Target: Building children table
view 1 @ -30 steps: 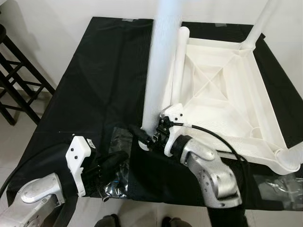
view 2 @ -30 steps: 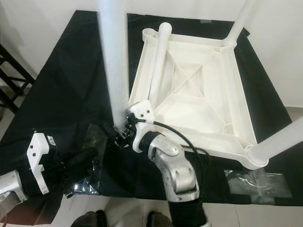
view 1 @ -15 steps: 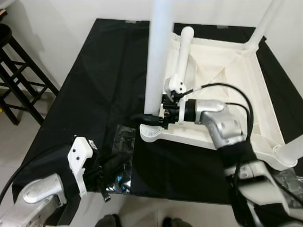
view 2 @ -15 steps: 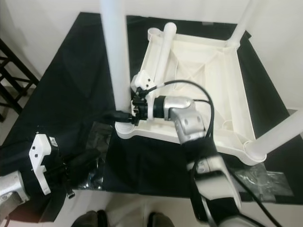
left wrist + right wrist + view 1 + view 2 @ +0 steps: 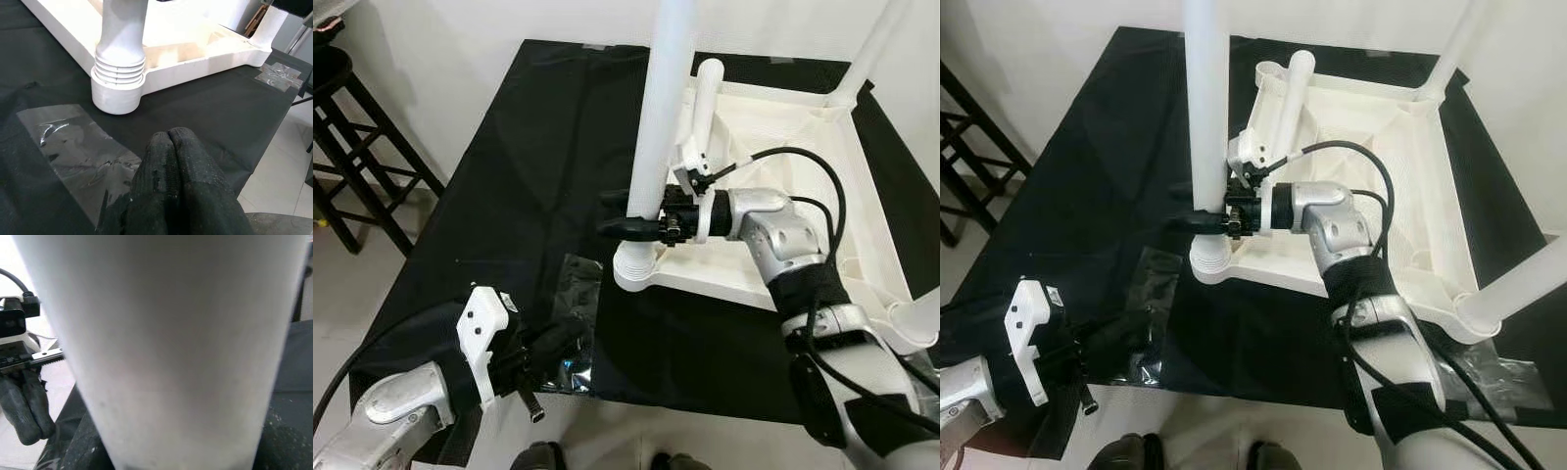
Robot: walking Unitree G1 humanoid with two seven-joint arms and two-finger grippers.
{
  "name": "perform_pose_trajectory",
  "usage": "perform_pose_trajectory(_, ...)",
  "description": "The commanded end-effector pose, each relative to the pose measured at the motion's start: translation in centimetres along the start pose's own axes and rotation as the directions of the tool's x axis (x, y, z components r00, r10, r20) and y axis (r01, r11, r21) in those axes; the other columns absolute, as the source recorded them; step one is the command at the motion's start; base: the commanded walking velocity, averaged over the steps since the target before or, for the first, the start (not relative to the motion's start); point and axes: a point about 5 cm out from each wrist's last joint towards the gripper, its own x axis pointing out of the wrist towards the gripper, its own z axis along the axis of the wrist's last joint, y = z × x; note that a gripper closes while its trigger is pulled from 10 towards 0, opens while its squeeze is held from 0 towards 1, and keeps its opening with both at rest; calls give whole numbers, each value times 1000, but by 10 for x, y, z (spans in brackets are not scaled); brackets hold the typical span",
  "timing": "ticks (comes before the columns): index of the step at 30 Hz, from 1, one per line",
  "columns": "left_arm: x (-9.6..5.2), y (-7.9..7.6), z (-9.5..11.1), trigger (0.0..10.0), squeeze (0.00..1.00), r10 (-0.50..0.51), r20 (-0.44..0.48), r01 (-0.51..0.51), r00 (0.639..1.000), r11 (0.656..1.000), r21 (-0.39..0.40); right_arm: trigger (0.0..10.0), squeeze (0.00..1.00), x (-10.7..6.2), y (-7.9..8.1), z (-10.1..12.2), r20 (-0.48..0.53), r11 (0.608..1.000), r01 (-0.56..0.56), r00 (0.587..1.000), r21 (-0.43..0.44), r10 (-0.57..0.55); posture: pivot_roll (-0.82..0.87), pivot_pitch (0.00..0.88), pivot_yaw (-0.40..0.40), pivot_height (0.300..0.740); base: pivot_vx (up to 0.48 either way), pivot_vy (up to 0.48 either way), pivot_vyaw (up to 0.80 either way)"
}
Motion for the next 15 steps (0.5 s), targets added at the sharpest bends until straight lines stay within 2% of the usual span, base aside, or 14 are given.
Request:
perform_pose_trajectory(1,-1,-2,-2,10000,0,-4,-3,4,1000,1000,-12,0,0,-10,0,-7,10,996,83,997,36,-83,101,182,-28,740,0,0,0)
perform_pose_trajectory(3,-1,-2,-2,10000,0,-4,-3,4,1000,1000,-12,0,0,-10,0,-7,10,996,83,997,36,-83,101,182,-28,740,0,0,0)
perform_pose_trajectory(4,-2,-2,-1,10000,0,-5,-2,5,1000,1000,-11,0,0,-9,9,-15,14,979,197,980,54,-198,95,195,-36,740,0,0,0)
perform_pose_trajectory(6,-2,-2,-1,10000,0,-5,-2,5,1000,1000,-11,0,0,-9,9,-15,14,979,197,980,54,-198,95,195,-36,740,0,0,0)
perform_pose_trajectory(7,-4,-2,0,10000,0,-4,-3,4,1000,1000,-10,0,0,5,22,-34,6,880,466,883,97,-469,92,206,-32,740,0,0,0)
perform_pose_trajectory(8,-5,-1,1,10000,0,-3,-4,3,1000,1000,-8,0,0,23,61,-64,-51,740,638,764,214,-643,101,218,-27,740,0,0,0)
perform_pose_trajectory(9,-6,0,1,10000,0,-1,-6,0,1000,1000,-5,0,0,34,90,-77,-123,694,689,722,208,-680,83,217,-21,740,0,0,0)
perform_pose_trajectory(10,-7,1,1,10000,0,1,-7,-1,1000,1000,-4,0,0,43,108,-83,-156,698,689,725,195,-671,76,214,-19,740,0,0,0)
perform_pose_trajectory(11,-7,1,1,10000,0,2,-7,-2,1000,1000,-3,0,0,48,117,-86,-169,736,653,758,181,-630,76,214,-19,740,0,0,0)
perform_pose_trajectory(14,-6,1,1,10000,0,-1,-7,1,1000,1000,-5,0,0,45,109,-83,-152,745,649,760,154,-631,97,209,-41,740,0,0,0)
perform_pose_trajectory(15,-6,1,1,10000,0,-3,-6,3,1000,1000,-5,0,0,41,99,-82,-134,732,666,746,146,-652,97,206,-43,740,0,0,0)
